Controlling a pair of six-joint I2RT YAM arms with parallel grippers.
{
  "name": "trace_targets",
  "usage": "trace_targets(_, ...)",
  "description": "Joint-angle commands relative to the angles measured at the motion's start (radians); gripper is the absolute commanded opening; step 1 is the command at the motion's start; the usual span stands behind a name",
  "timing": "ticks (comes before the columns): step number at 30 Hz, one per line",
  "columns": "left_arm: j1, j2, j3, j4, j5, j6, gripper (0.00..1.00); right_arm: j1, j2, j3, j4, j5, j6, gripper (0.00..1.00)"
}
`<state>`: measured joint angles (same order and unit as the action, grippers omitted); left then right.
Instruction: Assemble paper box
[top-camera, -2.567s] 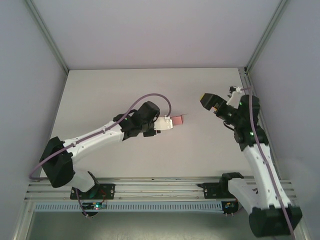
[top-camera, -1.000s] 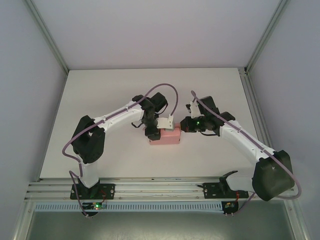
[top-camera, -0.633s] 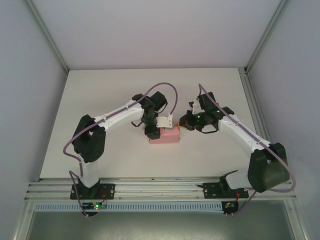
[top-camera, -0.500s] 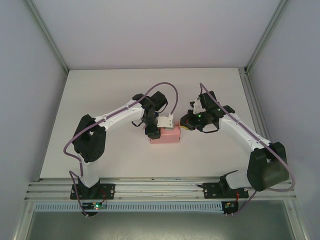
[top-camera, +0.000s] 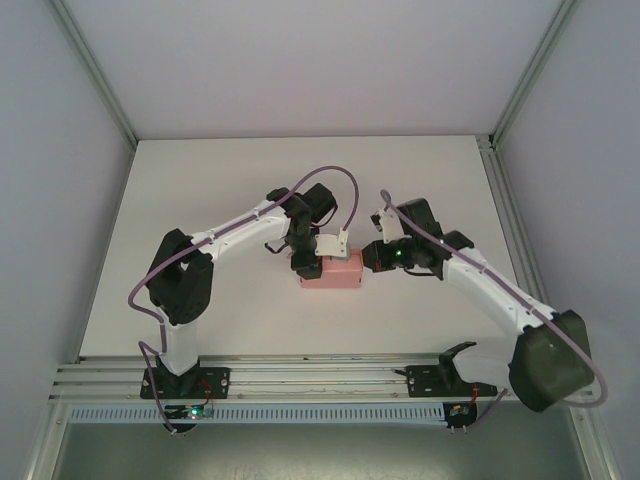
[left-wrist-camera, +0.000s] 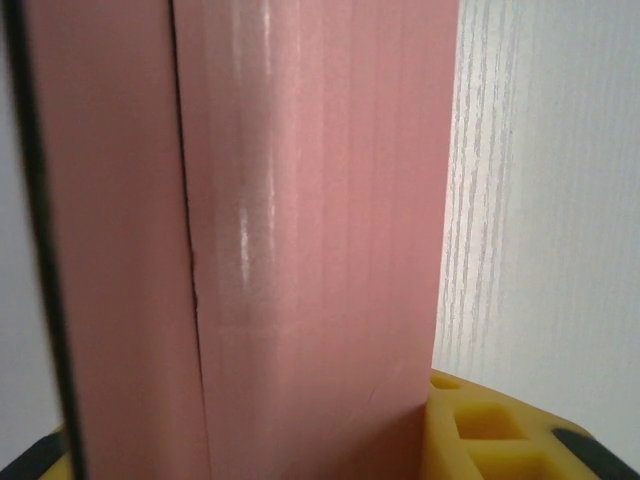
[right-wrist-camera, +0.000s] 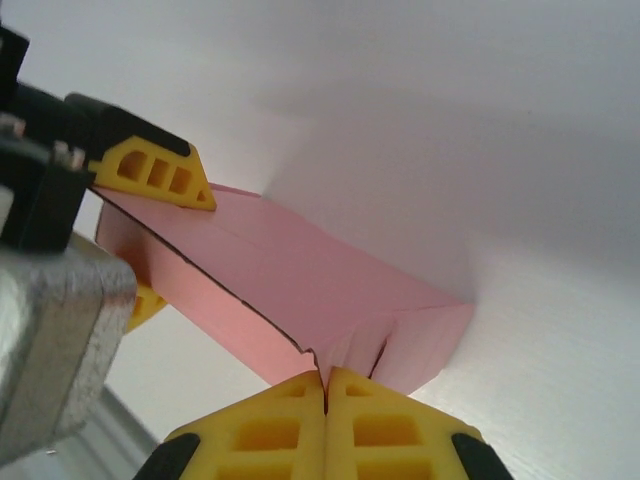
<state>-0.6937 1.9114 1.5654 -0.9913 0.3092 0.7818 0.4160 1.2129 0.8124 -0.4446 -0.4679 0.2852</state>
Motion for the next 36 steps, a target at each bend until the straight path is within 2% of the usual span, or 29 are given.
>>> trace_targets(1, 0.000, 0.054, 0.004, 0.012, -0.037, -0.041, 0.38, 0.046, -0.058, -0.153, 0.171, 0.067, 0.002, 0.00)
trace_targets(6, 0.000, 0.048, 0.009, 0.014, -0.033, -0.050, 0.39, 0.084, -0.186, -0.330, 0.337, 0.164, -0.012, 0.00)
trace_targets(14, -0.001, 0.050, 0.030, 0.019, -0.016, -0.073, 0.40, 0.156, -0.312, -0.410, 0.380, 0.337, -0.055, 0.00)
trace_targets(16, 0.000, 0.047, 0.030, 0.022, -0.013, -0.080, 0.40, 0.165, -0.305, -0.428, 0.412, 0.298, -0.066, 0.00)
trace_targets(21, 0.000, 0.037, 0.030, 0.042, -0.004, -0.106, 0.44, 0.268, -0.251, -0.428, 0.417, 0.483, -0.035, 0.00)
trace_targets(27, 0.000, 0.033, 0.036, 0.063, 0.013, -0.130, 0.43, 0.345, -0.223, -0.424, 0.490, 0.545, 0.082, 0.00)
trace_targets(33, -0.001, 0.010, 0.028, 0.091, 0.006, -0.153, 0.46, 0.362, -0.251, -0.498, 0.477, 0.645, 0.077, 0.00)
trace_targets(36, 0.000, 0.010, 0.034, 0.088, 0.008, -0.162, 0.46, 0.369, -0.269, -0.561, 0.513, 0.650, 0.089, 0.00)
